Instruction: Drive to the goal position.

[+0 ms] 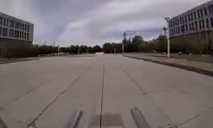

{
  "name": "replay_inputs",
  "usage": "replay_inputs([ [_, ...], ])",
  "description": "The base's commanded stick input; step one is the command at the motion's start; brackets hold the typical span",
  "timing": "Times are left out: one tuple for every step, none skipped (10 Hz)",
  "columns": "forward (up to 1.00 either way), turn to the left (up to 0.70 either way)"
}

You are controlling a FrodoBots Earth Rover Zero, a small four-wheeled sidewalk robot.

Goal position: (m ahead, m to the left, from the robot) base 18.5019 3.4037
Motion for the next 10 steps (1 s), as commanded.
replay_inputs([
  [1.0,0.0],
  [1.0,0.0],
  [1.0,0.0],
  [1.0,0.0],
  [1.0,0.0],
  [1.0,-0.21],
  [1.0,-0.27],
  [1.0,0.0],
  [1.0,0.0],
  [1.0,0.0],
])
